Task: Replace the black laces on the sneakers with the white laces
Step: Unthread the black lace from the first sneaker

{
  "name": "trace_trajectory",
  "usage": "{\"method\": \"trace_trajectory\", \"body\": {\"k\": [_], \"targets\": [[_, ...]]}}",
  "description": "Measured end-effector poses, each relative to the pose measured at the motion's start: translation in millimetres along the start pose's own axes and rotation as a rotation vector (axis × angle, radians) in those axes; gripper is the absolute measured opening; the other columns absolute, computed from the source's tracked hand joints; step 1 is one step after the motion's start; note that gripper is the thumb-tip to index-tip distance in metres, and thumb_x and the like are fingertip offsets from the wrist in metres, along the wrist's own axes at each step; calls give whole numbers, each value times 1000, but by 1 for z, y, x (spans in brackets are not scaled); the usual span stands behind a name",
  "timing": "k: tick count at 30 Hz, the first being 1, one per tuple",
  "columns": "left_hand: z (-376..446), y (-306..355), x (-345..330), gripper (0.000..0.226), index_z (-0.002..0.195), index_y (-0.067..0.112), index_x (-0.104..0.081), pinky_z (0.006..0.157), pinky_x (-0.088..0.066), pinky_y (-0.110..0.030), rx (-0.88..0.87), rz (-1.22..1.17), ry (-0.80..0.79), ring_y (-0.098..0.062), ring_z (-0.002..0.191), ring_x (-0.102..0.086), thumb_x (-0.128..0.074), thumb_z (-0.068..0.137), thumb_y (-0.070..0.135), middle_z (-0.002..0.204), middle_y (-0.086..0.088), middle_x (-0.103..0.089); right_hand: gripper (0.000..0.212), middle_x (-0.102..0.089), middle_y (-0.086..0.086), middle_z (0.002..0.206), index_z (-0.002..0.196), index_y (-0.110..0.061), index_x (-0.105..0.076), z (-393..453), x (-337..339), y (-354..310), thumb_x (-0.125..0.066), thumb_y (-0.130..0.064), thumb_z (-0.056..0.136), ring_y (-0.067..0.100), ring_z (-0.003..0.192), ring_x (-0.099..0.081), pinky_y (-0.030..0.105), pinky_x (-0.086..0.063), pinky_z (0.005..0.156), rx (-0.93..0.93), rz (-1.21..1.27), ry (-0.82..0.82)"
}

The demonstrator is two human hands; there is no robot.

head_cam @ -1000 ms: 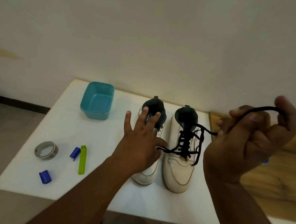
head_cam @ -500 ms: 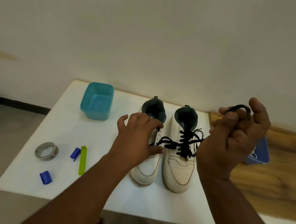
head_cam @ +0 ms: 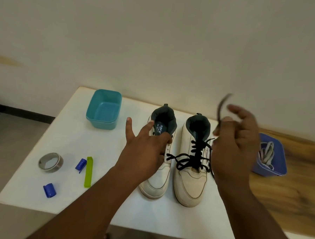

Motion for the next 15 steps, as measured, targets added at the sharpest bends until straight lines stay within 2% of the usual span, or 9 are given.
{"method": "trace_trajectory", "body": {"k": [3,4,5,6,9,11,13,15], "targets": [[2,3,1,37,126,46,-47,114,10,-69,-11,-18,17,-23,152,-19,-56,92,35,130,14,-60,21,-57,-1,56,111,-29,-66,-23,-34,45,-52,-16,102,13,46,-46,32,-43,49,-509,-313,-656],[2,4,2,35,126,49,-49,114,7,-70,-25,-14,33,-25,152,-18,-55,94,37,134,13,-56,18,-58,-1,55,112,-28,-64,-35,-36,53,-54,-17,102,14,44,-47,30,-43,46,-590,-422,-846],[4,5,3,32,126,52,-53,114,3,-71,-36,-3,46,-28,152,-16,-54,95,42,140,10,-51,16,-60,0,57,113,-27,-63,-44,-36,58,-56,-18,101,14,43,-48,28,-44,45,-610,-514,-959],[5,6,2,29,124,54,-56,114,3,-71,-46,12,48,-30,153,-10,-53,95,49,148,7,-43,16,-62,2,60,114,-26,-61,-47,-34,59,-57,-20,100,13,42,-50,27,-46,45,-598,-572,-994],[4,10,-8,27,117,58,-62,113,10,-71,-79,66,-1,-33,153,12,-48,94,62,166,1,-14,27,-68,6,73,127,-26,-55,-41,-29,65,-57,-24,100,11,43,-59,24,-48,47,-510,-691,-938],[3,11,-11,24,109,56,-66,113,8,-71,-77,75,-6,-34,153,12,-49,93,63,165,1,-19,32,-69,7,74,131,-23,-55,-40,-27,66,-57,-24,100,12,45,-64,24,-50,48,-470,-770,-946],[3,9,-10,20,102,52,-68,114,7,-70,-63,43,31,-32,154,7,-54,91,60,158,4,-29,22,-68,6,68,115,-14,-66,-43,-29,65,-60,-29,99,11,44,-63,20,-46,46,-428,-830,-993],[5,5,-6,16,100,48,-68,116,7,-67,-19,-45,68,-30,154,3,-59,90,57,153,8,-32,31,-64,4,63,86,-15,-71,-44,-31,61,-63,-43,97,9,43,-57,20,-41,46,-328,-940,-1029]]}}
Point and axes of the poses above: each hand's wrist, its own z-axis towards the middle knuckle, its own x-axis out of the back of the hand, y = z × x, the point moved 7 cm from there along z, towards the middle knuckle
